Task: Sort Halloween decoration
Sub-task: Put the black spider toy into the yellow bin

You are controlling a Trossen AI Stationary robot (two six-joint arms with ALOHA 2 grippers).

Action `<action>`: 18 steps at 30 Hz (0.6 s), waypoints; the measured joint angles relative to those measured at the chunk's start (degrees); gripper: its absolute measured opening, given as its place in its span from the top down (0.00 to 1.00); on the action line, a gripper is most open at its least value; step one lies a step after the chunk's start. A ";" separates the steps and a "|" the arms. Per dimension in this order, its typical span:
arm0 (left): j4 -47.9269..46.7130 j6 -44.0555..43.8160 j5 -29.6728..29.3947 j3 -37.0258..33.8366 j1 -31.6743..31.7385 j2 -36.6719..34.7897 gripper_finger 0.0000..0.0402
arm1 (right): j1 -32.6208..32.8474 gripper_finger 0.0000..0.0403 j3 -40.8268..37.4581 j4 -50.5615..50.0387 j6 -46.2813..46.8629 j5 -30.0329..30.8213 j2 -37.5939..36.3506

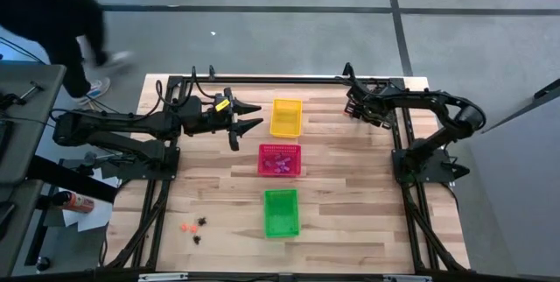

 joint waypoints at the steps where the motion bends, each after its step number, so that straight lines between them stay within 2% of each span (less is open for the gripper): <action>1: 0.00 -0.02 -0.02 0.00 0.00 0.00 0.57 | 0.00 0.49 -0.01 0.19 -0.10 0.02 0.00; 12: 0.00 -0.02 -2.88 0.00 0.00 0.00 0.57 | -0.04 0.50 0.85 3.44 -7.55 1.23 -0.22; 18: 0.00 -0.02 -2.89 0.02 0.00 0.00 0.57 | -0.04 0.58 0.87 3.37 -7.70 1.40 -0.22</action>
